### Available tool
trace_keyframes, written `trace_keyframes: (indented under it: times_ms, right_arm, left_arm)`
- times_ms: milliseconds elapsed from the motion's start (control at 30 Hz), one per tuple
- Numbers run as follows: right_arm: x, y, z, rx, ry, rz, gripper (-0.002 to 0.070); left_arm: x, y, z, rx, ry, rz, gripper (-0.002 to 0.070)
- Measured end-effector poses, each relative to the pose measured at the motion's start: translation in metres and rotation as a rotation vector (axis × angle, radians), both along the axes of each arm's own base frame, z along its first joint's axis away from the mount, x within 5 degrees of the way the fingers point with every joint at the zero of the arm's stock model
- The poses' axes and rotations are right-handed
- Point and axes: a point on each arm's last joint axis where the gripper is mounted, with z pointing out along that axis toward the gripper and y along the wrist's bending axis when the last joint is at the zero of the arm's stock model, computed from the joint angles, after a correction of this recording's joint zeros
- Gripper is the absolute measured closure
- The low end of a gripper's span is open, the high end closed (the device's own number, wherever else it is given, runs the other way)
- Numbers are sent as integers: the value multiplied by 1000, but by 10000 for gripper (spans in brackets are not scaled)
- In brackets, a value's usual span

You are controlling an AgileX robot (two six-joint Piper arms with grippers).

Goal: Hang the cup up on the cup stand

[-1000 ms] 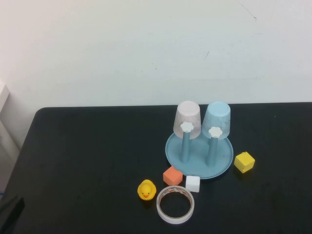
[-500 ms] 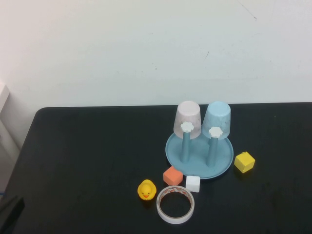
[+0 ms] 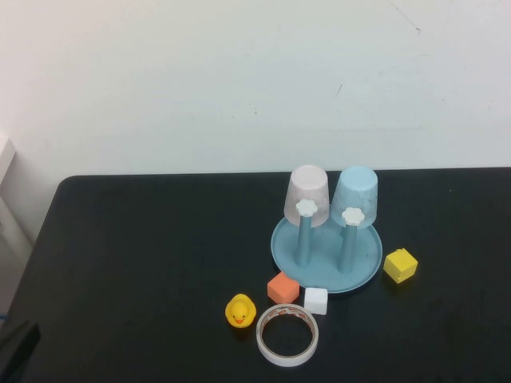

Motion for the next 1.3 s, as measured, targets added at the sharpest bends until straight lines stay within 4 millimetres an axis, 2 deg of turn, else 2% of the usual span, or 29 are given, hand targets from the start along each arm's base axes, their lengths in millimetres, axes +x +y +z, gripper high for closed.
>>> trace_keyframes:
  times_ms: [600, 767, 933, 1000, 1100, 1200, 1300]
  right_arm:
    - [0, 0, 0, 2, 0, -1, 678]
    - [0, 0, 0, 1, 0, -1, 678]
    - [0, 0, 0, 1, 0, -1, 678]
    - [0, 0, 0, 1, 0, -1, 678]
    - [0, 0, 0, 1, 0, -1, 678]
    - [0, 0, 0, -1, 0, -1, 678]
    - [0, 0, 0, -1, 0, -1, 678]
  left_arm:
    - [0, 0, 0, 7, -3, -1, 676]
    - [0, 3, -5, 79, -60, 4, 676]
    - [-10, 7, -10, -77, 32, -11, 676]
    - [-16, 11, -14, -79, 56, -27, 676]
    - [-27, 16, -18, 23, 5, -68, 676]
    - [-30, 19, -20, 49, 5, -17, 676]
    - [-29, 23, -26, 50, 18, 111, 676]
